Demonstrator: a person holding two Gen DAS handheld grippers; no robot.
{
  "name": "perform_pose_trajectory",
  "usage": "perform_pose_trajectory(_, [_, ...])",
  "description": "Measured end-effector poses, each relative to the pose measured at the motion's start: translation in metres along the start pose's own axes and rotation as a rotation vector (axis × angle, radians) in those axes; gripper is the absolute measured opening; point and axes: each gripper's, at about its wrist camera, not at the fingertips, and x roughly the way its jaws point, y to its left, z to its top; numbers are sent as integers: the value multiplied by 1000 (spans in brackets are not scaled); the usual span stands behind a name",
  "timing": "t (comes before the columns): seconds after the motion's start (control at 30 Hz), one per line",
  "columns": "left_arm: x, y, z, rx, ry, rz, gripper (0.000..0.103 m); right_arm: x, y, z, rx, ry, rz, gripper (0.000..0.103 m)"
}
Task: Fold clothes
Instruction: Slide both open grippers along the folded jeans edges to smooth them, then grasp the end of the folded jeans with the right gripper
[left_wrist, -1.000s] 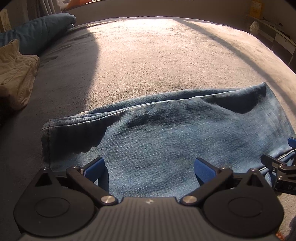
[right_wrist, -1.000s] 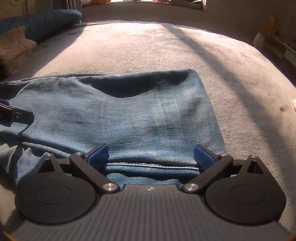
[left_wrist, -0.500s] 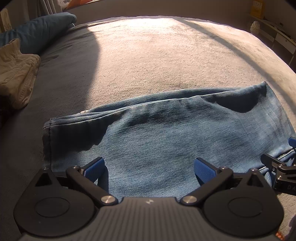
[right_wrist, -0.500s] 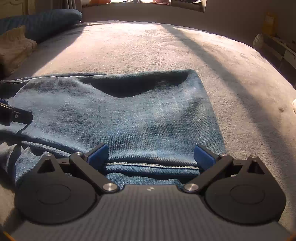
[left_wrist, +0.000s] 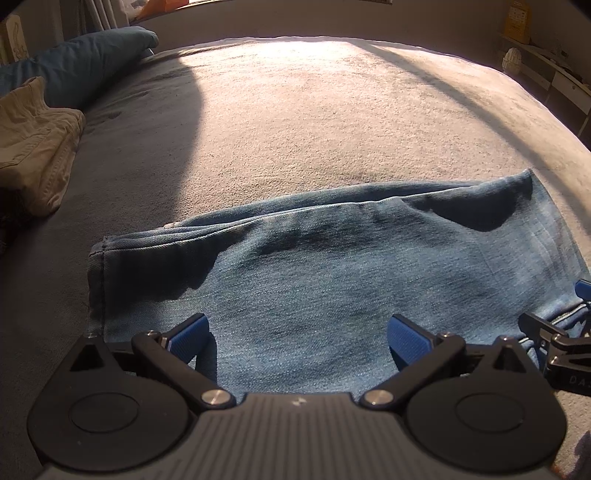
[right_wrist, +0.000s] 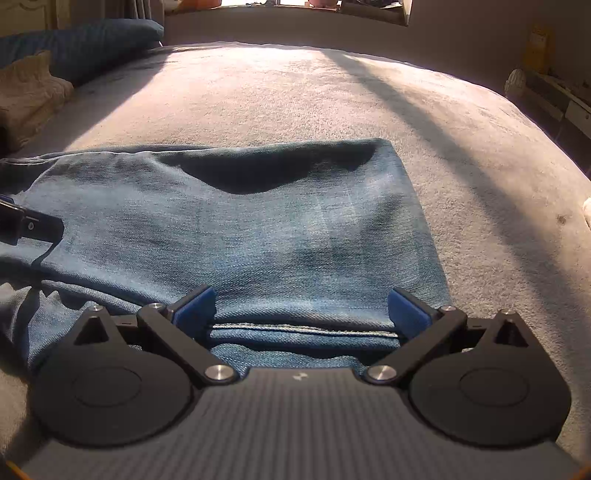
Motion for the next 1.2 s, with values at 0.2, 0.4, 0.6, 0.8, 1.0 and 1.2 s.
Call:
perform_pose_trajectory(0.2, [-11, -9, 8, 48, -73, -44, 103, 1, 0, 1, -2, 2, -3, 101])
perform_pose_trajectory(0.4, [5, -19, -2, 103, -79, -108, 103, 1, 0, 1, -3, 2, -4, 101])
perform_pose_trajectory(0.6, [8, -19, -9, 126, -79, -97, 103, -11, -17, 18, 41, -61, 35, 100])
perform_pose_trajectory(0.8, [8, -15, -9, 112, -78, -100, 103, -19, -53, 45, 154, -134, 79, 99])
perform_pose_trajectory(1.0, [7, -12, -8, 111, -78, -114, 103, 29, -135, 63, 488, -34, 323, 84])
perform_pose_trajectory(1.2, [8, -12, -8, 114, -77, -113, 103, 78, -163, 60, 628, 58, 420, 61])
